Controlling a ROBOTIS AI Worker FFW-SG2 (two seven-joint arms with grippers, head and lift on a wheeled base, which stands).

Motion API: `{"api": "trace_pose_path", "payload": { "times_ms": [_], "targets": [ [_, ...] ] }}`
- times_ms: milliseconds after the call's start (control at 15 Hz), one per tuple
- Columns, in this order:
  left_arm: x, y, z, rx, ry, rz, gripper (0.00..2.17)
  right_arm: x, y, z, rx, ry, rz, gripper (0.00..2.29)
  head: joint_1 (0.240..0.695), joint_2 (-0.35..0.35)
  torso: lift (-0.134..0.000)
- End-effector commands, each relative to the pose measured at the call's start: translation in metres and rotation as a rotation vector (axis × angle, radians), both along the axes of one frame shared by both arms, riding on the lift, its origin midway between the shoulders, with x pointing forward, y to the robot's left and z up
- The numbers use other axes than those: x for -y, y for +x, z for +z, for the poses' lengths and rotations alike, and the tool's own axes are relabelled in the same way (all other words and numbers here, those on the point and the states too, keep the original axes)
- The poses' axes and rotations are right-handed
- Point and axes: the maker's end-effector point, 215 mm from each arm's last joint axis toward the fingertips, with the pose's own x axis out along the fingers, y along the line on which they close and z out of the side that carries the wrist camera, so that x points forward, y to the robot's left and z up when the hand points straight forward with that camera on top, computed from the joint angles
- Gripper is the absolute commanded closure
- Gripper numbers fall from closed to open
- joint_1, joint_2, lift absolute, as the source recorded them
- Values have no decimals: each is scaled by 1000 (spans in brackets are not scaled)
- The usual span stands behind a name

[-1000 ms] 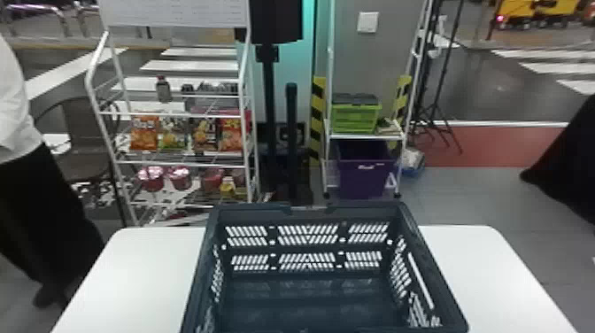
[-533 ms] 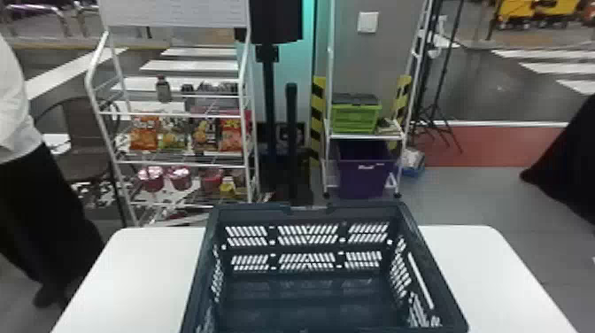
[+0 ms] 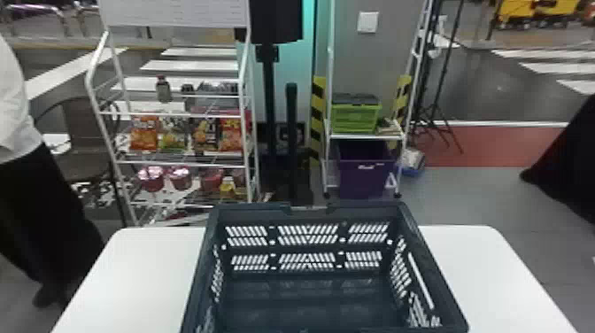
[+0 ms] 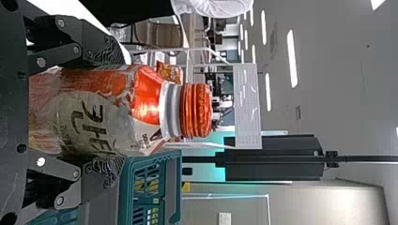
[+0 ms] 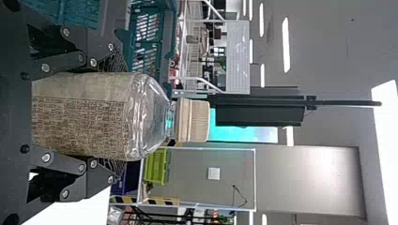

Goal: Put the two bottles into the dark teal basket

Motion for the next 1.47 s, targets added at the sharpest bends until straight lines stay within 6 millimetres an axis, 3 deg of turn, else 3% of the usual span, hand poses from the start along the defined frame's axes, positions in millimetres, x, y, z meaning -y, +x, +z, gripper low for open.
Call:
{"api": "trace_pose_path", "payload": {
  "times_ms": [0, 333, 933, 1067, 1200, 1400],
  "targets": [
    [0, 0, 1, 2, 1, -1, 2148, 2, 12, 21, 31, -9, -1, 2219, 499, 0, 0],
    [0, -2, -1, -4, 6, -7, 2148, 7, 48, 39, 22, -42, 28, 2219, 499, 0, 0],
    [6, -8, 0, -11, 13, -25, 2148, -5, 108, 69, 97, -130, 61, 2219, 499, 0, 0],
    [14, -12, -2, -19, 13, -46, 2148, -13, 132, 73, 106, -143, 66, 2219, 499, 0, 0],
    [16, -11, -5, -31, 20, -57, 2148, -11, 166, 64, 38, -125, 56, 2219, 499, 0, 0],
    [19, -11, -8, -38, 28, -79, 2148, -44, 216, 44, -163, -103, 92, 2219, 499, 0, 0]
  ]
}}
